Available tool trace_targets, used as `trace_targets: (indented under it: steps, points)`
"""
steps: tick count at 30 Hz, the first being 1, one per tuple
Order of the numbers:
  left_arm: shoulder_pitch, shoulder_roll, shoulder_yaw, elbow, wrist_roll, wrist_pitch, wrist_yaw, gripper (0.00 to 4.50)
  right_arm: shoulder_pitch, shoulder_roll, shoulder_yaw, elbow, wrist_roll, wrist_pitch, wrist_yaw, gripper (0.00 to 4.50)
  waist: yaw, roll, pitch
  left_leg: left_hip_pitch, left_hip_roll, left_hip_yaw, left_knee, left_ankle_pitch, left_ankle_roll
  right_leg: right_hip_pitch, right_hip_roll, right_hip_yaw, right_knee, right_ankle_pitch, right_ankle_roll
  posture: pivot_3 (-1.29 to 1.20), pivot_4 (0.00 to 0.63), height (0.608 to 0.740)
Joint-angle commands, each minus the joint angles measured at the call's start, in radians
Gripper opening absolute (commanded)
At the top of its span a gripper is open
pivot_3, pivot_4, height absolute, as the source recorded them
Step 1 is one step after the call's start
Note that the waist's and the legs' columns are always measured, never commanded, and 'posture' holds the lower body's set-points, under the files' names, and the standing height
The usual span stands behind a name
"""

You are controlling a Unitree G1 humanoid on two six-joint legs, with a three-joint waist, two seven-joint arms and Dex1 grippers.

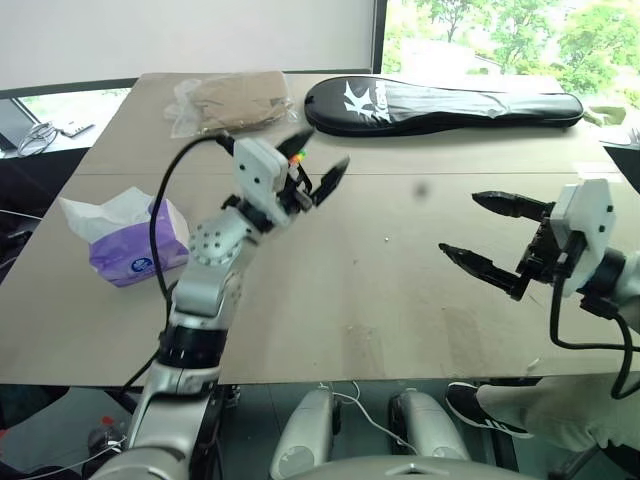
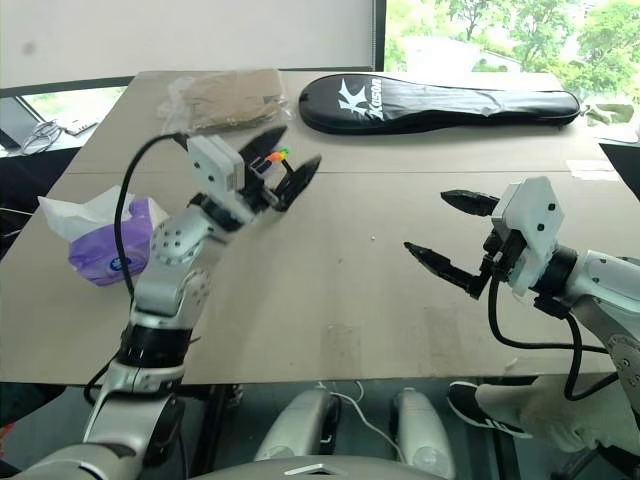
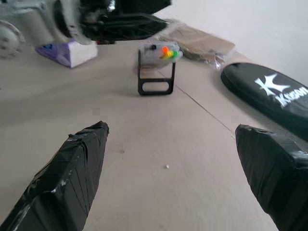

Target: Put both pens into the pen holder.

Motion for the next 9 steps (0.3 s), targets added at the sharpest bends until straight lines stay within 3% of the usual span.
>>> trace_targets:
  steps: [1,9]
  points:
    - [0.169,0.082,0.085,-0.196,-0.149,0.222,-0.005,3.47,0.064,0.017,-0.004,0.046,-0.107,-0.063,-0.018,4.5,-0.007,0.0,0.0,0.0,0.0,0.0,0.0,0.0,0.0,0.0,0.0,0.0,0.0,0.0,0.0,0.0,0.15,0.74]
    - [0.427,0.145,0.166,-0.31,-0.16,0.259,-0.049,3.47,0.078,0.05,0.03,0.133,-0.218,-0.117,-0.014,4.5,-0.003,0.001,0.0,0.003,0.0,0.0,0.0,0.0,0.001,0.003,0.0,0.0,0.0,0.0,0.0,0.0,0.15,0.74]
